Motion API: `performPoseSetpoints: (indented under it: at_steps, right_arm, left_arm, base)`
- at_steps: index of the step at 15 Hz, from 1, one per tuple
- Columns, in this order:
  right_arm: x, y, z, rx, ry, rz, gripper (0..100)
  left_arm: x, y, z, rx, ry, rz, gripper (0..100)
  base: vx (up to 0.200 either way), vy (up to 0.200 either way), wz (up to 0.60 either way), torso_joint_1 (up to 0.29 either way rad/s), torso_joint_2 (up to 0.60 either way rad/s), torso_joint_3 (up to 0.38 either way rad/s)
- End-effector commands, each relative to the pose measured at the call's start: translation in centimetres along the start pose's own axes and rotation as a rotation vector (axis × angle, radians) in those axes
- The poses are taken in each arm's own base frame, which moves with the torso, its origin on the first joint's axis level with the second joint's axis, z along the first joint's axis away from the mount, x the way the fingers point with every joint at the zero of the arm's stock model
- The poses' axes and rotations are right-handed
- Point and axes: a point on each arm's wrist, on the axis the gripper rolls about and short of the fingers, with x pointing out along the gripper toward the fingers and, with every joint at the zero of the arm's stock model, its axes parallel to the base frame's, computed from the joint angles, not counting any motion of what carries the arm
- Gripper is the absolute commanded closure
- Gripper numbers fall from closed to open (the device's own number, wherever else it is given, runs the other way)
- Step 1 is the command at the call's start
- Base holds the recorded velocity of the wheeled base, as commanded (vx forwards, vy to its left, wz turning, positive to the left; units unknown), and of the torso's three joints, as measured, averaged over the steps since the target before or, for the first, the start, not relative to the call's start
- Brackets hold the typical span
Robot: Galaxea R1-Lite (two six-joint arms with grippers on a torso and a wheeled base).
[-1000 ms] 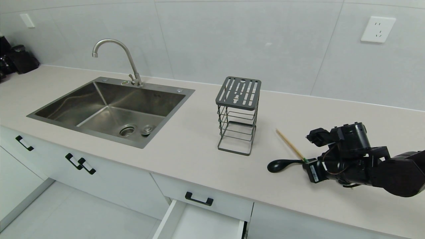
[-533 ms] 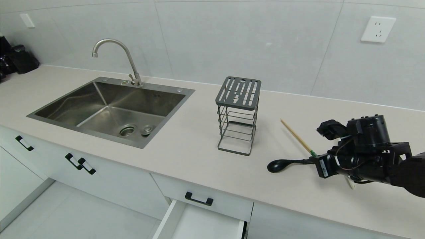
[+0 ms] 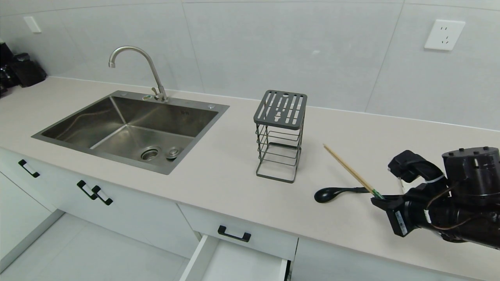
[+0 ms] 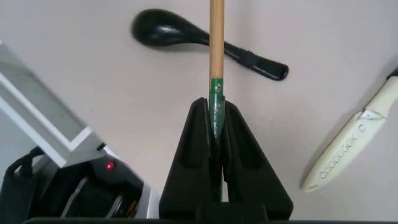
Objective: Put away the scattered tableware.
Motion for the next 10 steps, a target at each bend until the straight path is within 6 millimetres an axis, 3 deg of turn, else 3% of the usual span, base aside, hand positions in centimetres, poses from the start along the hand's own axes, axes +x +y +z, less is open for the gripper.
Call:
performPoseSetpoints:
  at_steps: [1, 6, 10]
  right_arm:
    - [-1.7, 0.3, -0.4, -0.039, -0.029, 0.008, 100]
    - [-2.6, 0.9, -2.0, -0.137, -0.022, 0.116, 100]
    - [-2.5, 2.7, -2.2, -0.181, -0.040, 0.322, 100]
  left_arm:
    - [0.0, 0.0, 0.0, 0.000, -0.001, 0.001, 0]
    - [0.0, 0.0, 0.0, 0.000, -0.001, 0.001, 0]
    - [0.0, 0.0, 0.0, 0.000, 0.001, 0.001, 0]
  base:
    - [0.000, 0.000, 0.00, 0.000, 0.00, 0.000]
    - [0.000, 0.000, 0.00, 0.000, 0.00, 0.000]
    - [0.000, 0.000, 0.00, 0.000, 0.00, 0.000]
